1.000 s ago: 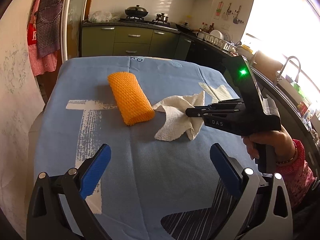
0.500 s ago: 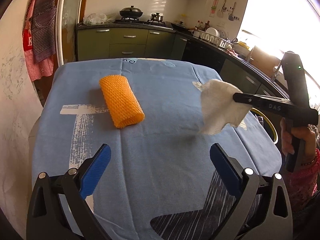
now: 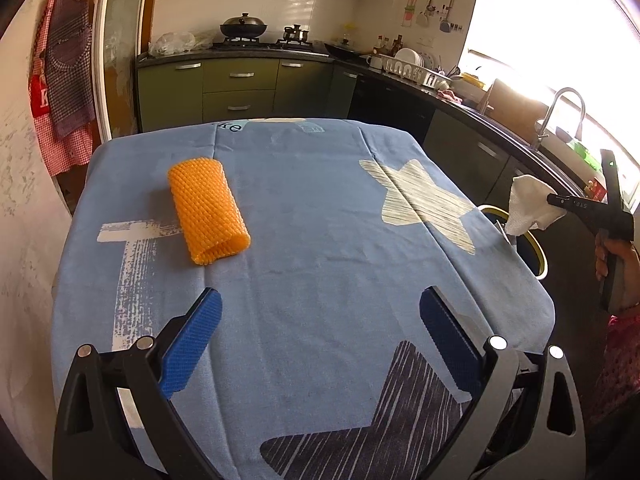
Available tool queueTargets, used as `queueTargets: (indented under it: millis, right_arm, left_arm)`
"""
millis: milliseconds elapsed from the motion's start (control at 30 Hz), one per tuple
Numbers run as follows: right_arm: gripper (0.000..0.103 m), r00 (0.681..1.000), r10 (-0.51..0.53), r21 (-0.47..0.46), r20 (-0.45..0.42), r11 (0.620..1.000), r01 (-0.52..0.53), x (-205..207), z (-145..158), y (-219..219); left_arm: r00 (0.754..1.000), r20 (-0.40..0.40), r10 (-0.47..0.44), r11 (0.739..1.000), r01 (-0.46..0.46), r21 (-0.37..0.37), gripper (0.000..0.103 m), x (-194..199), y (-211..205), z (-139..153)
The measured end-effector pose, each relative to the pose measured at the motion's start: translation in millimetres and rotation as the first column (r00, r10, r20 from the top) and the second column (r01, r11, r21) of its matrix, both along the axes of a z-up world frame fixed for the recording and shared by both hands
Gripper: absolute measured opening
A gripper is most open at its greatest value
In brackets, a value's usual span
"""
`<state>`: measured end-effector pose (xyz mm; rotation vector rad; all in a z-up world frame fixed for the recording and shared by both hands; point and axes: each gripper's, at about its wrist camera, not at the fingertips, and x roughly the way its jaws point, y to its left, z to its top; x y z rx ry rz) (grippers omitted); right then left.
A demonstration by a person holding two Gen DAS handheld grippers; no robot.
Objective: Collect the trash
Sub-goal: 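Lift the paper towel over the bin and open the right gripper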
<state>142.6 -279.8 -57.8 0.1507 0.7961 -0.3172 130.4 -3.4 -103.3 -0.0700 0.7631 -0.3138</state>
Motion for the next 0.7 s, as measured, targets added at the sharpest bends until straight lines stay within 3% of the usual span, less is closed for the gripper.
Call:
queueTargets:
  millis: [267, 367, 700]
  right_arm:
    - [0.01, 0.986, -0.146, -0.005, -0.085, 0.989, 0.146, -11, -43, -51]
    - [0.044, 0.978, -0.177, 0.013, -0.107, 0.984, 0.179, -12, -58, -65]
    - [0.052, 0.991, -0.131, 0.08, -0.002, 0.988, 0.131, -34, -38, -48]
  left_arm:
    - [1.0, -0.004, -0.025, 0.999, 0.025, 0.022, 0.098, 5, -16, 3]
    - [0.999, -0.01, -0.034, 0.999, 0.034, 0.025, 0.098, 6, -20, 2]
    - [0.999, -0.025, -0.033, 0.999, 0.034, 0.027, 0.098, 13, -28, 2]
